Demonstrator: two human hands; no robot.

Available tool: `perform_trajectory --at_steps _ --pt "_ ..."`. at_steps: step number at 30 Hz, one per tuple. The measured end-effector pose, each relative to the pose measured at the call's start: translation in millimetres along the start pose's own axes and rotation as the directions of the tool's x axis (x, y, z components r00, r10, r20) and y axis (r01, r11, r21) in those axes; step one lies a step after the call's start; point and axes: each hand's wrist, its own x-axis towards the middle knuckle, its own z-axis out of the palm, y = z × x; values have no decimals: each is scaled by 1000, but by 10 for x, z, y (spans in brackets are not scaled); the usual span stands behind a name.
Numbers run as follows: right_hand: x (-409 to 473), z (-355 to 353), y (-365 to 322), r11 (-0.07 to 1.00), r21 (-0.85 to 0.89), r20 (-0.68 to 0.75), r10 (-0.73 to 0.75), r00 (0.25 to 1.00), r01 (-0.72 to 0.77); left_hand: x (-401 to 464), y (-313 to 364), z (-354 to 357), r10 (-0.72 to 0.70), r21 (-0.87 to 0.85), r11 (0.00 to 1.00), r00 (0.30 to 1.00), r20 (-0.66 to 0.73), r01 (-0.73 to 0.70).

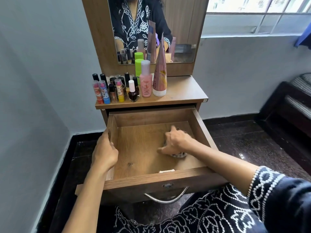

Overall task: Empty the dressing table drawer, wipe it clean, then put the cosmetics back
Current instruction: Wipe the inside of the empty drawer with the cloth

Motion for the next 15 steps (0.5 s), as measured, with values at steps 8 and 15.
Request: perform_trajectory --at_steps 8,15 --pt "100 -111 112 948 -1 -94 -317 944 318 -29 28 -11 0 9 1000 1000 -3 0" --pt "253 -73 335 996 47 -208 -60 976 71 -31 35 -7 -8 -14 1000 1000 2 8"
